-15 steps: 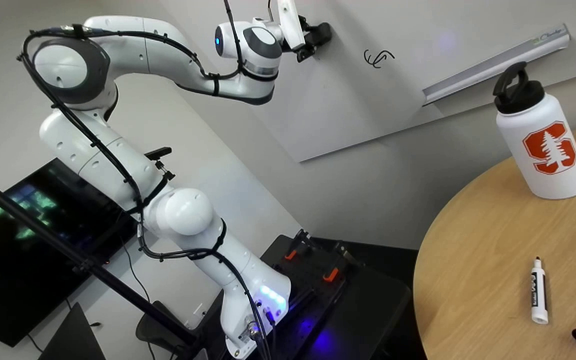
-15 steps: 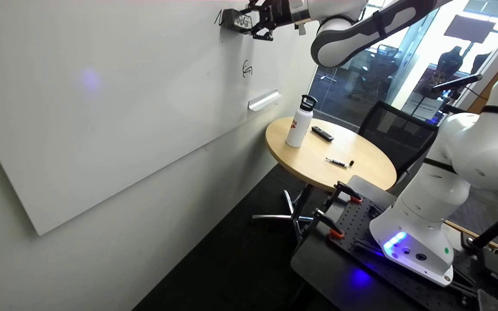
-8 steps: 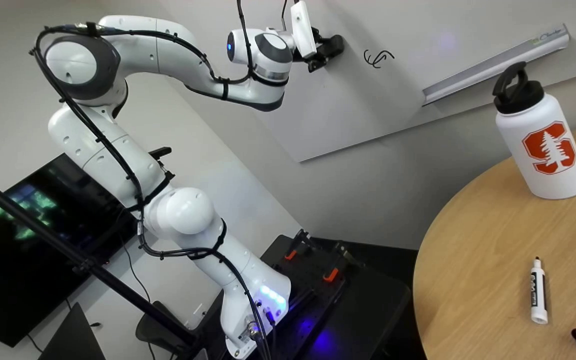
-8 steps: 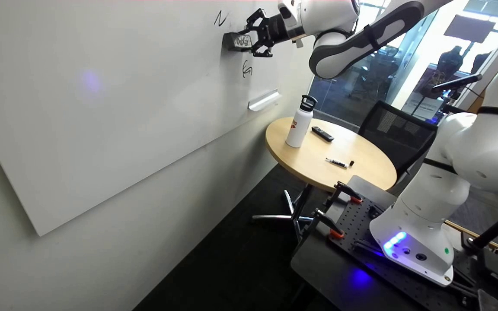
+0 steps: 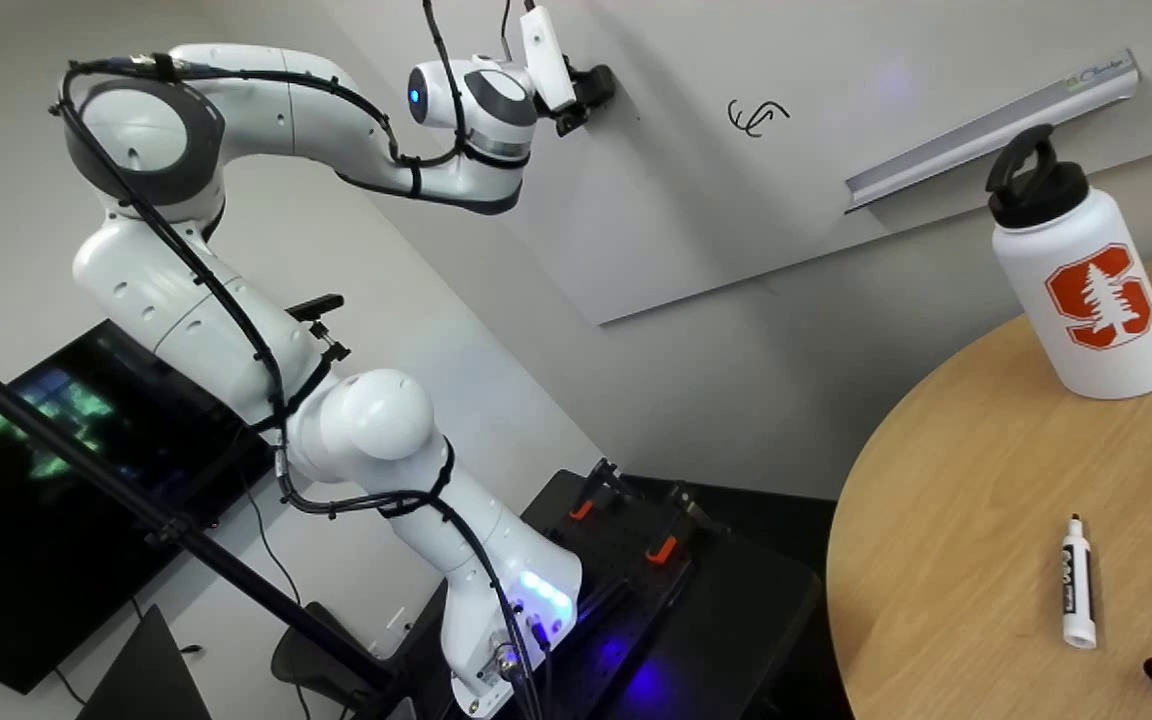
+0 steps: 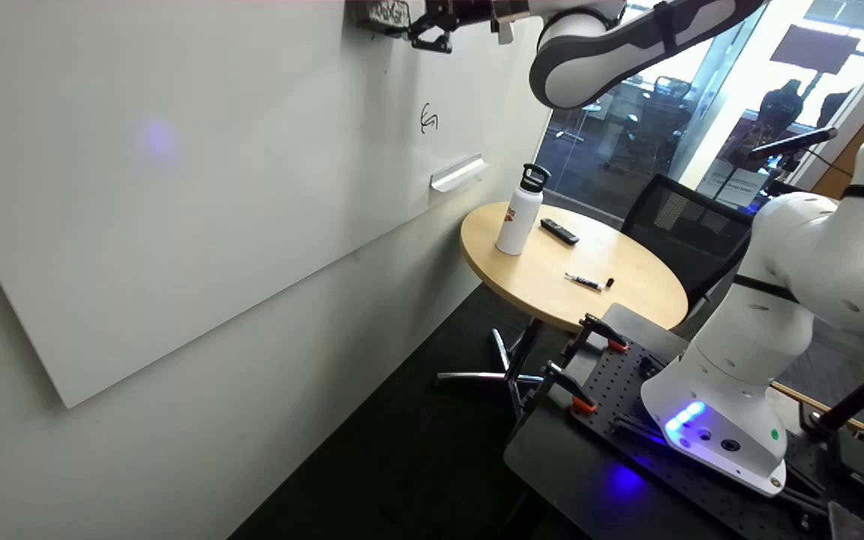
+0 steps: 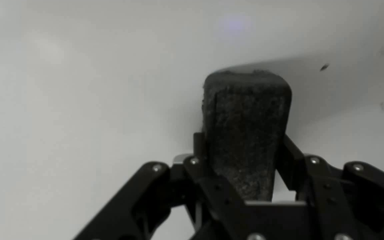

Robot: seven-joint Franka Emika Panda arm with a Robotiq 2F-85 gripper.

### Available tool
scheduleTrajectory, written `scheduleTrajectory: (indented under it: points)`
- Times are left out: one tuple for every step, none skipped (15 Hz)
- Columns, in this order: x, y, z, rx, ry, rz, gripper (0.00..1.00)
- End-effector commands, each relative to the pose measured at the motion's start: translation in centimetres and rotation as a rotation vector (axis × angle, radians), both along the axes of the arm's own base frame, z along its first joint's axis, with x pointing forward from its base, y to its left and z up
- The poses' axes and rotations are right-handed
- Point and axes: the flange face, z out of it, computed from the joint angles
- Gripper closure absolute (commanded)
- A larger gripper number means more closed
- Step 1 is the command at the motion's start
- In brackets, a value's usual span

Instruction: Use the duster to erase the left writings on the white board

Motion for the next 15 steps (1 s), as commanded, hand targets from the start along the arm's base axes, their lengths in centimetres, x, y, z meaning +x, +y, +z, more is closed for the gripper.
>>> scheduleTrajectory:
  points:
    - [0.6, 5.1, 5.8, 0.033, -0.120, 0.072, 0.72]
    - [0.7, 6.3, 6.3, 0.038, -0.131, 0.089, 0.72]
    - [1.0, 7.0, 5.6, 0.035, -0.119, 0.095, 0.72]
    - [1.2, 7.2, 4.8, 0.032, -0.104, 0.097, 0.72]
    - [1.1, 7.2, 4.2, 0.025, -0.092, 0.097, 0.72]
    - [1.2, 7.1, 3.5, 0.016, -0.082, 0.096, 0.72]
    - [1.3, 6.7, 2.9, 0.002, -0.073, 0.091, 0.72]
    - [1.4, 6.3, 2.4, -0.016, -0.069, 0.089, 0.72]
    - [0.8, 5.0, 2.5, -0.028, -0.068, 0.083, 0.72]
    - [0.6, 4.0, 2.3, -0.040, -0.068, 0.074, 0.72]
    - [0.4, 2.9, 2.1, -0.047, -0.062, 0.061, 0.72]
    - [0.3, 1.6, 1.8, -0.056, -0.057, 0.045, 0.72]
    - [0.3, 0.4, 1.1, -0.062, -0.044, 0.027, 0.72]
    - [0.2, -0.9, 0.6, -0.072, -0.034, 0.011, 0.72]
    - [0.1, -2.2, -0.2, -0.082, -0.018, -0.006, 0.72]
